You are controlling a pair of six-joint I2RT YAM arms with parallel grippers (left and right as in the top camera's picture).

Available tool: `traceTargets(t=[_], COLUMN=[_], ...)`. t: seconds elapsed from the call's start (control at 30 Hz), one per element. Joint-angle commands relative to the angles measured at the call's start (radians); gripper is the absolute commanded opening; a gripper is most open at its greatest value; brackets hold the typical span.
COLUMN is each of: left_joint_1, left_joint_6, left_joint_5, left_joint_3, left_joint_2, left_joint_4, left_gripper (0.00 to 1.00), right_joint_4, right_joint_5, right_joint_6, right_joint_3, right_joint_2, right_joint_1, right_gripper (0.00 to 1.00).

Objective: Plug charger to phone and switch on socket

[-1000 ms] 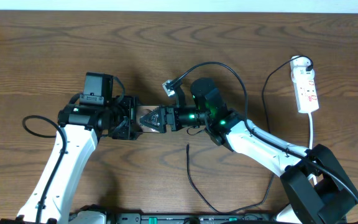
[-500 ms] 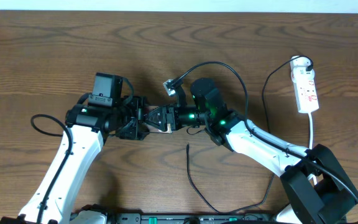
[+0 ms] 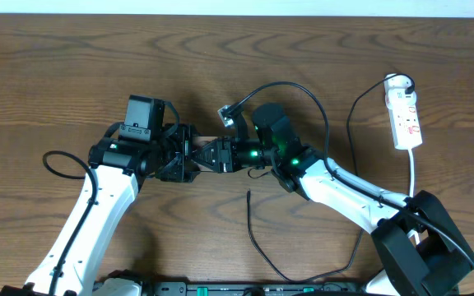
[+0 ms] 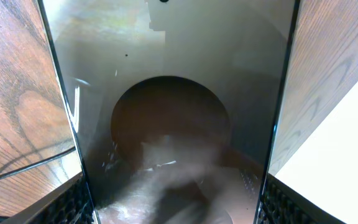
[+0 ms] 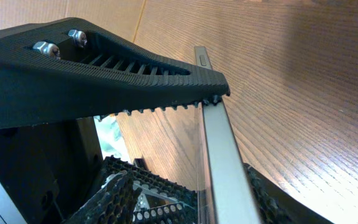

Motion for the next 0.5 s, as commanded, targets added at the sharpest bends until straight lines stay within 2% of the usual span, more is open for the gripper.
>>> traceTargets(t=[0.0,0.07,0.47], left_joint_1=[-0.01,-0.01,-0.01], left_joint_6=[-0.005,-0.005,-0.005], left_joint_5=[0.049,0.048,0.047], left_joint_3=[0.001,0.001,0.001], left_joint_2=[-0.016,-0.016,-0.016], left_joint_4=[0.009,0.009,0.009], left_gripper=[0.07,0.07,0.07], right_joint_4=[-0.005,-0.005,-0.005], right_joint_5=[0.003,0.003,0.003], right_joint_6=[-0.014,-0.014,-0.014], right_joint_3=[0.01,0.01,0.01], right_joint_2=[-0.001,-0.001,-0.001], right_joint_1=[0.011,0.011,0.011], right_gripper=[0.49,0.46,0.12])
